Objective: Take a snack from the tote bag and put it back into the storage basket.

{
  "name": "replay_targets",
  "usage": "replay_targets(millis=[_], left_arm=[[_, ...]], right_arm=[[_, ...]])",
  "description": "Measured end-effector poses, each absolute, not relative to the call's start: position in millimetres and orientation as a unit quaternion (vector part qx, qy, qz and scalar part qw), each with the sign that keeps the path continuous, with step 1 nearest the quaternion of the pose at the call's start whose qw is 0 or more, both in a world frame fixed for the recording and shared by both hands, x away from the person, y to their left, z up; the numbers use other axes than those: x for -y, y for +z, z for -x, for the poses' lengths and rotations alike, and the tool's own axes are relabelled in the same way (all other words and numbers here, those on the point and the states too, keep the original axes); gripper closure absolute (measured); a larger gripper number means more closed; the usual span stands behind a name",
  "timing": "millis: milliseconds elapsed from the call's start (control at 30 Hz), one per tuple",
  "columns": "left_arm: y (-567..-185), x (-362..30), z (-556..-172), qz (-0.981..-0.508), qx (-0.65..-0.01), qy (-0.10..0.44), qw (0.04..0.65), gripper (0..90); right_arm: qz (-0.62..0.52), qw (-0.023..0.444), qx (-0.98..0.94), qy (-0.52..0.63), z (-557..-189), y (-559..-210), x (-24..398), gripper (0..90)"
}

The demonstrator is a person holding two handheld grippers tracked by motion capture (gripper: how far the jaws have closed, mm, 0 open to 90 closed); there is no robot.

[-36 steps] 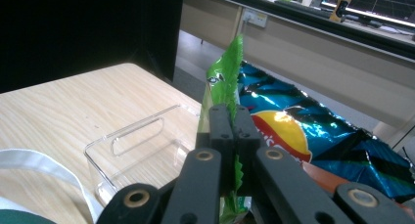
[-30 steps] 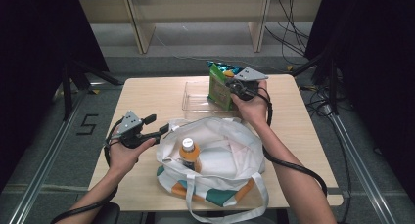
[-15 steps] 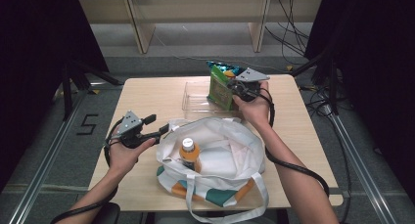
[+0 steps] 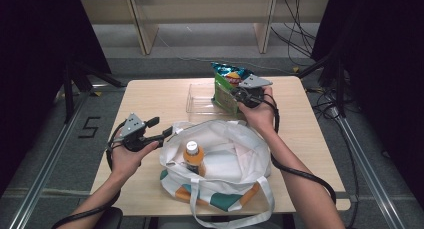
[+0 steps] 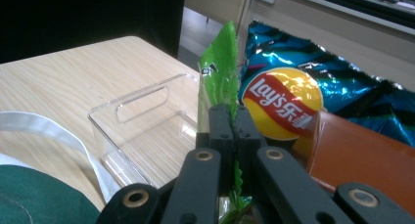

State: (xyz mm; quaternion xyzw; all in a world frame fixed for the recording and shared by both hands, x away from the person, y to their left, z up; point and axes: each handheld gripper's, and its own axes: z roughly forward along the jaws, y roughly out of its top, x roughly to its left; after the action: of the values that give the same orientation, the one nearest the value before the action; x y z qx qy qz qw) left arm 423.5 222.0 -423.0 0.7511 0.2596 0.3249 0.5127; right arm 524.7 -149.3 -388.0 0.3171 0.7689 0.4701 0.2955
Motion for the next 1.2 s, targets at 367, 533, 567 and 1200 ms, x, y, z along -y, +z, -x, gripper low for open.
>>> replay_targets(millis=[367,533,567,1200], left_arm=[[-422.9,-221.3,-423.1,-0.751,-0.260,0.324,0.513,33.7],[-423.1,-222.0,-423.3,-0.752,-0.260,0.325,0.512,33.7],[-423.0,-221.8,-423.2,-0.751,-0.260,0.325,0.512,33.7],[-423.1,-221.2,-423.2,-0.751,-0.259,0.324,0.513,33.8]], right_arm=[[-0.328,0.289,-0.776,0.455,-526.4,-397.5,152.5,90.0],[-0.330,0.288,-0.779,0.449,-526.9,-402.7,152.9,90.0],[-0.331,0.281,-0.785,0.441,-526.5,-402.1,154.1,90.0],[-0.341,0.281,-0.783,0.437,-527.5,-412.5,153.7,88.9]])
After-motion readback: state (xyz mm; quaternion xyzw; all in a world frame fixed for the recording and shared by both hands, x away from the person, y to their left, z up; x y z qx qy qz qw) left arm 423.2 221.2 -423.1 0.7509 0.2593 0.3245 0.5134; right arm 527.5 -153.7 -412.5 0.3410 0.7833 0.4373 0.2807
